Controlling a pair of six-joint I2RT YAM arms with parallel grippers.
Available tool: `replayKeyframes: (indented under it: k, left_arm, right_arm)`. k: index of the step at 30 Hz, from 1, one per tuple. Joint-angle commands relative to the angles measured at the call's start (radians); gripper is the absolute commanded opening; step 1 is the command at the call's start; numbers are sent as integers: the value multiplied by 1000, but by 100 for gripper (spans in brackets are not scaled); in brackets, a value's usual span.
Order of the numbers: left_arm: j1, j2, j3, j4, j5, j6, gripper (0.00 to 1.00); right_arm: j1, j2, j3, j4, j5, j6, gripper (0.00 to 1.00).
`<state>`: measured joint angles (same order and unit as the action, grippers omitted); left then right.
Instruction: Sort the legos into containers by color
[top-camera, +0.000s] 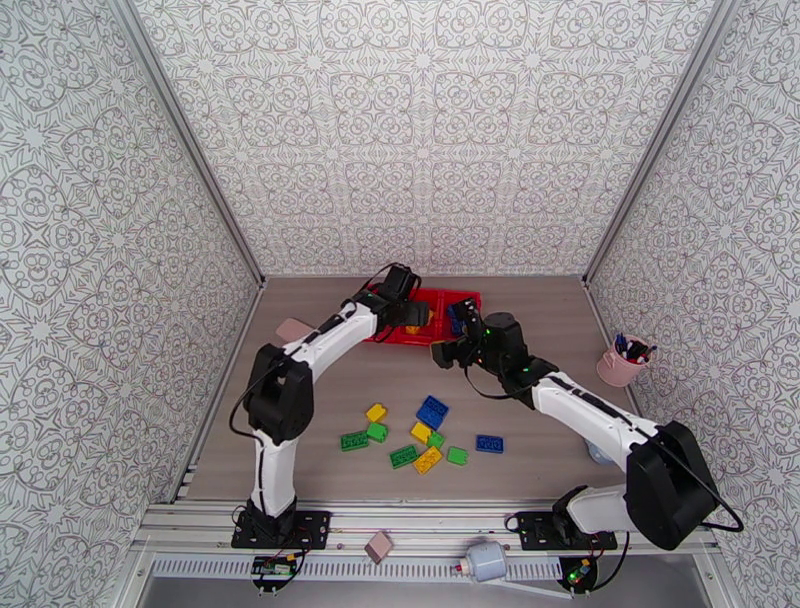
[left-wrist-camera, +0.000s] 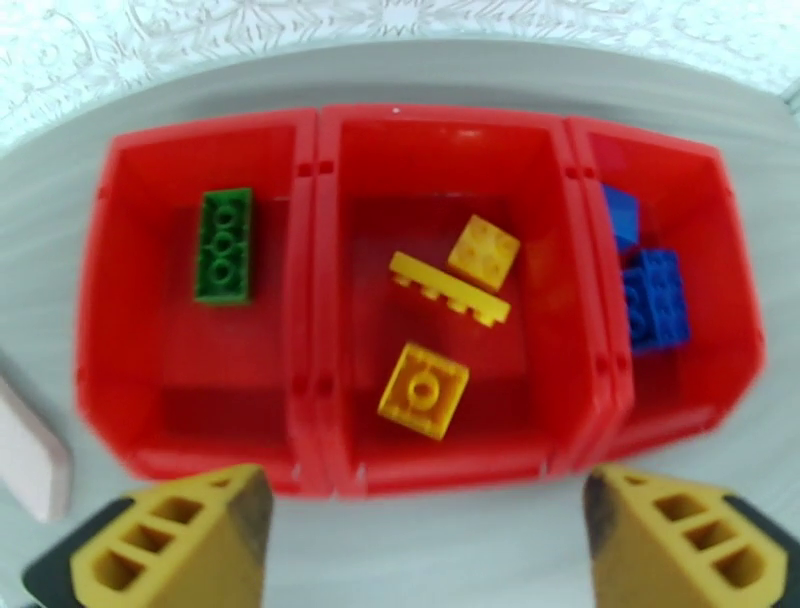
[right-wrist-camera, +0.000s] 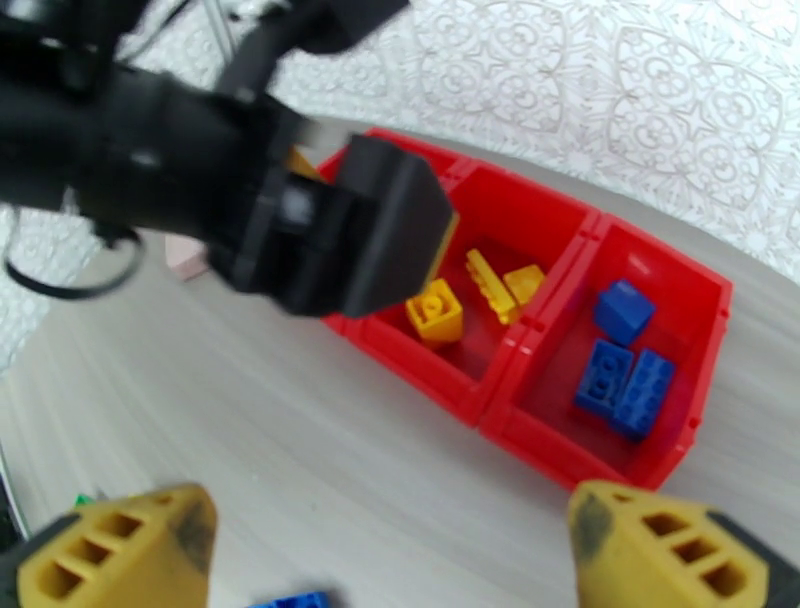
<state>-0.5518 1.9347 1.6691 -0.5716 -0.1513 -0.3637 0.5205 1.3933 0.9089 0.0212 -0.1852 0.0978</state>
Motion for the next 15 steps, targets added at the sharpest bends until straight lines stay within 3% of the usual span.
replayKeyframes:
  k: [1, 9, 15]
  left_arm:
    - [-15, -132, -148, 13, 9, 81, 92]
    - [-77, -384, -389, -175, -42, 42, 95]
    - [-149, -503, -551, -234, 5, -36, 95]
  right_arm:
    - [-1, -27, 18, -53, -99, -83, 97]
    - [-1, -57, -7, -142, -144, -143, 97]
    - [-1, -74, -18, -197, -189, -170, 97]
